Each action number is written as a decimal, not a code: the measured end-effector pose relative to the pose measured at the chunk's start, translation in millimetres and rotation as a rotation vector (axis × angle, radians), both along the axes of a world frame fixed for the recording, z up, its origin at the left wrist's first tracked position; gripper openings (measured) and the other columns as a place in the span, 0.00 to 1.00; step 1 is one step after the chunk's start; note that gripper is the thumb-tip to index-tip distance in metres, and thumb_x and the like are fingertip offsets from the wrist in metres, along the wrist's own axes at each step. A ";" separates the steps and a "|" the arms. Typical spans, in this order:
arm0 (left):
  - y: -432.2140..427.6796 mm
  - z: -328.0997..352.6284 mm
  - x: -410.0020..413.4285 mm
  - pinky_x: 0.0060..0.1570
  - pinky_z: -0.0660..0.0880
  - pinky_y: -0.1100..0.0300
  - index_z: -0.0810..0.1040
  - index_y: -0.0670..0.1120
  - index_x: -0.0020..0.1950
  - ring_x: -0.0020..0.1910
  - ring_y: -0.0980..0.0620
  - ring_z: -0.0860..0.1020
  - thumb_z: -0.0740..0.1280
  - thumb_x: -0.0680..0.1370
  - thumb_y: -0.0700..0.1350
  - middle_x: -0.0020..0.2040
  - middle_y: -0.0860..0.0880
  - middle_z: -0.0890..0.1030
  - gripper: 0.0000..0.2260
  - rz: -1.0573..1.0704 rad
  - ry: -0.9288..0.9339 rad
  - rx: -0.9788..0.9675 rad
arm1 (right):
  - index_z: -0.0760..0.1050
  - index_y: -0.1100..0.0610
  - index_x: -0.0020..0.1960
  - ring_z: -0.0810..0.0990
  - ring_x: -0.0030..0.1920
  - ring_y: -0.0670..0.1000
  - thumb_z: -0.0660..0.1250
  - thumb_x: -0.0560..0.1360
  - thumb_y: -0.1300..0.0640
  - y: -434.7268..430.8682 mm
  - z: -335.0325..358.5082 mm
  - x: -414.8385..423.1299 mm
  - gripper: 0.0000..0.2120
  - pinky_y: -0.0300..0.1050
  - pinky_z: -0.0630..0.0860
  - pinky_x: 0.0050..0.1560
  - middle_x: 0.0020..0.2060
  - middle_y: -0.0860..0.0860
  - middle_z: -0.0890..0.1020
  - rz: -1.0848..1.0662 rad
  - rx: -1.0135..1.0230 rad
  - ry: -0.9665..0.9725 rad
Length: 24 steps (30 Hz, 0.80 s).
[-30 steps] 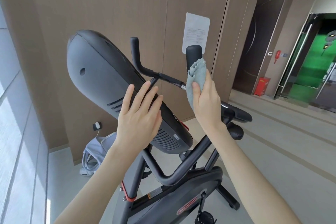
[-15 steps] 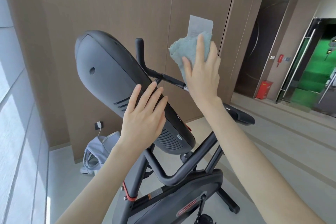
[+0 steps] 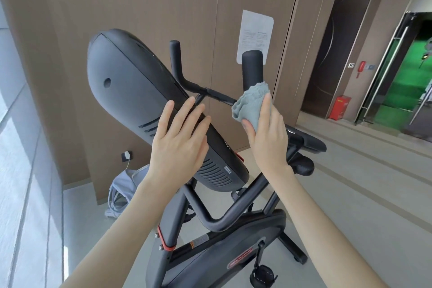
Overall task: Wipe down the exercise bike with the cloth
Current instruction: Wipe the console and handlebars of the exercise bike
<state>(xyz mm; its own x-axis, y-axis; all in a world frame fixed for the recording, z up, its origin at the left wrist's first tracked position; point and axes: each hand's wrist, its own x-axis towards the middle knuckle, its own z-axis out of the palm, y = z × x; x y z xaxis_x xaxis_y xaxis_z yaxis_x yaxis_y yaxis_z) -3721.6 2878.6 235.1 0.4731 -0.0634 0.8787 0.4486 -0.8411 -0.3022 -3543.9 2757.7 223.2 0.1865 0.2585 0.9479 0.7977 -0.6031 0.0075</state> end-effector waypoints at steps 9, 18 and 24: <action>2.0 -0.4 2.3 0.74 0.48 0.44 0.78 0.43 0.60 0.71 0.43 0.65 0.59 0.77 0.44 0.64 0.44 0.76 0.15 0.002 -0.006 0.008 | 0.58 0.66 0.72 0.69 0.62 0.54 0.51 0.81 0.46 -16.4 44.2 -21.5 0.28 0.28 0.58 0.63 0.62 0.64 0.71 0.352 0.247 0.153; 3.0 -0.7 2.5 0.74 0.48 0.45 0.79 0.44 0.59 0.71 0.43 0.65 0.60 0.77 0.43 0.64 0.44 0.77 0.14 0.000 -0.012 0.009 | 0.58 0.52 0.73 0.70 0.61 0.50 0.56 0.79 0.44 31.4 106.6 -9.8 0.25 0.46 0.71 0.57 0.63 0.52 0.69 0.447 0.184 0.322; 2.6 -3.7 6.4 0.75 0.46 0.45 0.79 0.44 0.59 0.70 0.43 0.64 0.60 0.77 0.44 0.63 0.44 0.77 0.14 -0.003 -0.044 0.006 | 0.53 0.51 0.75 0.76 0.58 0.52 0.49 0.78 0.39 22.3 68.8 -6.0 0.29 0.51 0.75 0.57 0.65 0.50 0.72 0.439 0.210 0.439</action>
